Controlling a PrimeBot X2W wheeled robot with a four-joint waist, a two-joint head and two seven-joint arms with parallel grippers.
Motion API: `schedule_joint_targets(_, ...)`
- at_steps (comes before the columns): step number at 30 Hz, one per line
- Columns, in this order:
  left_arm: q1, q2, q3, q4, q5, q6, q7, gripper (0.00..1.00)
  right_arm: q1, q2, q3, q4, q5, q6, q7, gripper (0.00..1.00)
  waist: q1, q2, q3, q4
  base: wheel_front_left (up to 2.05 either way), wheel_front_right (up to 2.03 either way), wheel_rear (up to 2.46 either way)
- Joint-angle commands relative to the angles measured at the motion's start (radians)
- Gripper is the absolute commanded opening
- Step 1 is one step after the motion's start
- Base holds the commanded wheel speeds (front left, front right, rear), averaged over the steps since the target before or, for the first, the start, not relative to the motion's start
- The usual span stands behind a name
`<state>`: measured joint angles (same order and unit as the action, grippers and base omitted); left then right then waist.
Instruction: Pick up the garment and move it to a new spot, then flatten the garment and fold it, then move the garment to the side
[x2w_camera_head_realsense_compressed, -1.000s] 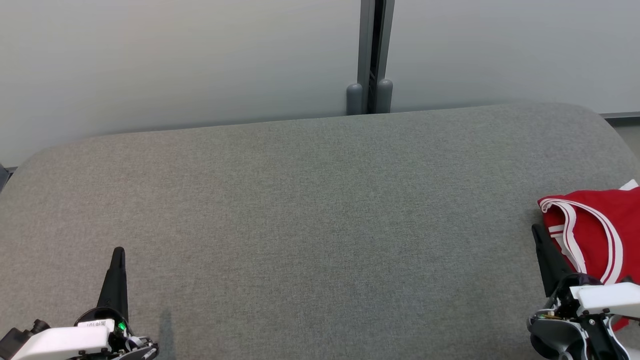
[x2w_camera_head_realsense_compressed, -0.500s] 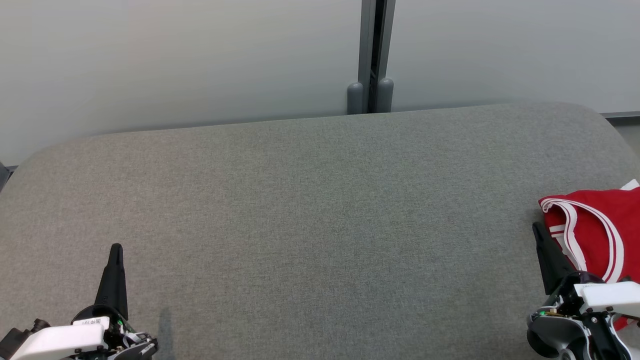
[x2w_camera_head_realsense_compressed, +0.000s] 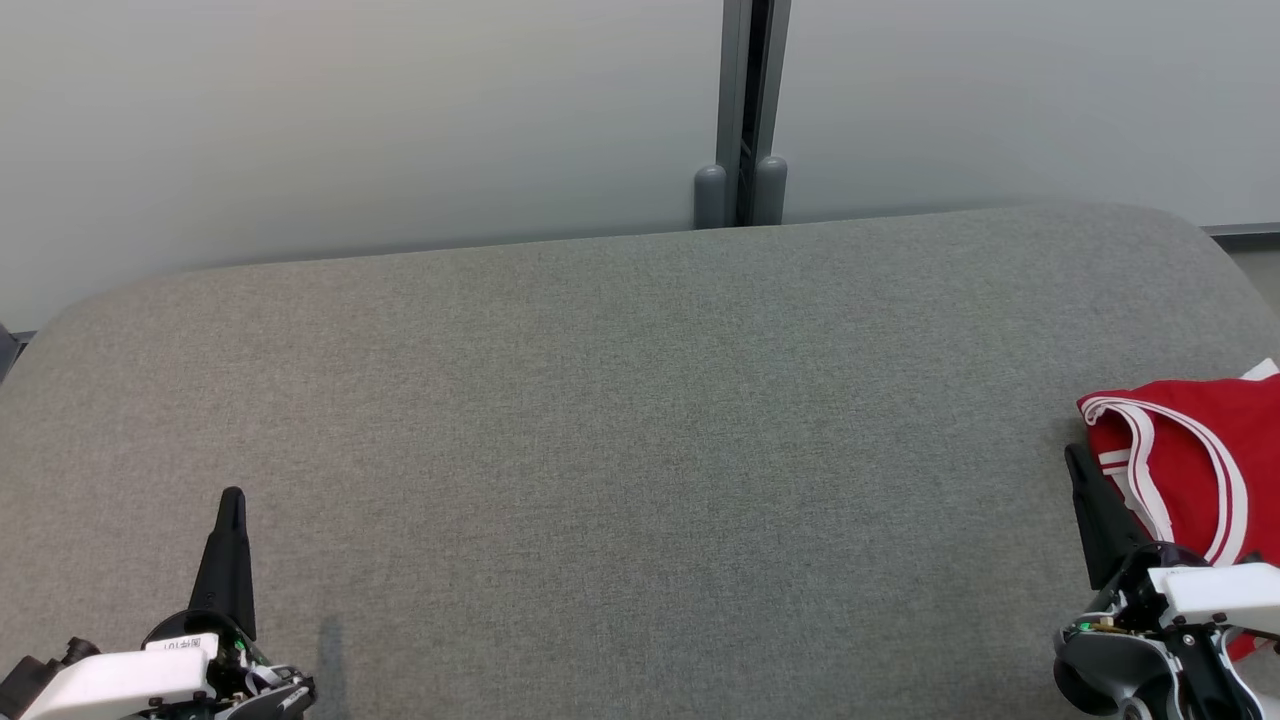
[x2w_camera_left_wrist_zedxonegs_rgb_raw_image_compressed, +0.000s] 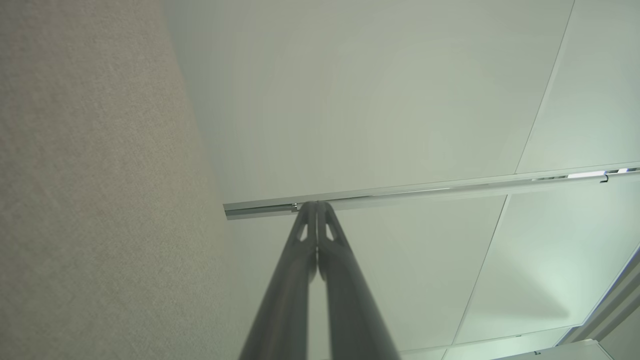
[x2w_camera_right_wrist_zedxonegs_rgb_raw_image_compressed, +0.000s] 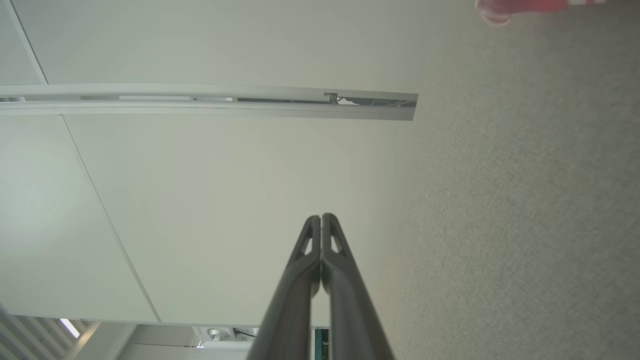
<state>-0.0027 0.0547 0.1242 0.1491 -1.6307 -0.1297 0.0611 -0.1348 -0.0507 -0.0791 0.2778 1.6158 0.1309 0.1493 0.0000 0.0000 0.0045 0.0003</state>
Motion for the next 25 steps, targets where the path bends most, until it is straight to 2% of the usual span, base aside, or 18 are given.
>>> schedule_joint_targets(1,-0.014,0.003,0.005,0.001,0.000,-0.006,0.002,0.00,-0.011,-0.004,-0.002,0.002,-0.001,0.000,0.003,0.00,0.0000,0.0000,0.000,0.000,0.00,0.00,0.00)
schedule_joint_targets(25,-0.015,0.000,0.009,0.001,0.004,-0.006,0.006,0.00,-0.011,-0.002,-0.003,0.002,-0.003,0.000,0.005,0.00,0.0000,0.0000,0.000,0.000,0.00,0.00,0.00)
